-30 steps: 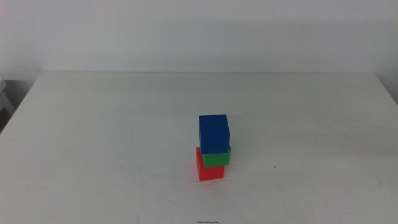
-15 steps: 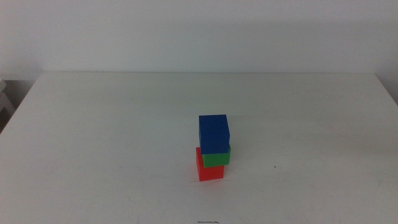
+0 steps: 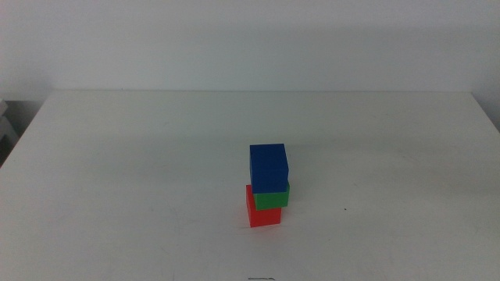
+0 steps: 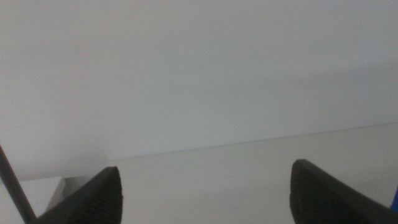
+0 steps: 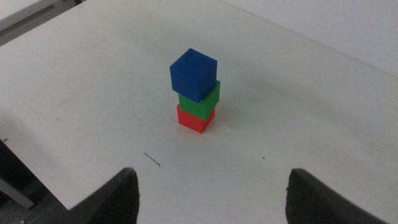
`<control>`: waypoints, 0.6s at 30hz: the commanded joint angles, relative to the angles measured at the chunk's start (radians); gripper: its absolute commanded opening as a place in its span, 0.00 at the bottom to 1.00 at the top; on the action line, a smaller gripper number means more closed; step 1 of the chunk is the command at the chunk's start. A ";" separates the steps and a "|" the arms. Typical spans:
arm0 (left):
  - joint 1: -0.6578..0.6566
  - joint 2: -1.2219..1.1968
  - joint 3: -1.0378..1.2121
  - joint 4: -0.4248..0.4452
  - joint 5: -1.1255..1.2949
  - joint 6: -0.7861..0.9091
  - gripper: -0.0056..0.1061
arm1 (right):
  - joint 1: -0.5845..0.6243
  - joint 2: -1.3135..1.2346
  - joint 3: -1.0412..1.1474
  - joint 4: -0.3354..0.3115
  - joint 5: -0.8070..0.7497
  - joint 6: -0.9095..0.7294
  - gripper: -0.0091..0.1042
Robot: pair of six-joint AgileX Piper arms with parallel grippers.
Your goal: Stack red cubes first, then green, then blue cubes in a specific spot.
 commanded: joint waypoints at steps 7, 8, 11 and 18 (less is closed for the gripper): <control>0.021 -0.114 0.160 -0.021 -0.165 -0.002 0.86 | -0.063 -0.027 0.134 -0.115 -0.395 -0.015 0.61; 0.040 -0.132 0.187 -0.032 -0.181 -0.002 0.86 | -0.097 -0.028 0.163 -0.111 -0.468 -0.015 0.61; 0.115 -0.178 0.269 -0.127 -0.240 -0.002 0.86 | -0.219 -0.028 0.243 -0.025 -0.639 -0.015 0.61; 0.217 -0.281 0.415 -0.232 -0.379 -0.001 0.86 | -0.509 -0.115 0.477 0.112 -0.741 -0.015 0.61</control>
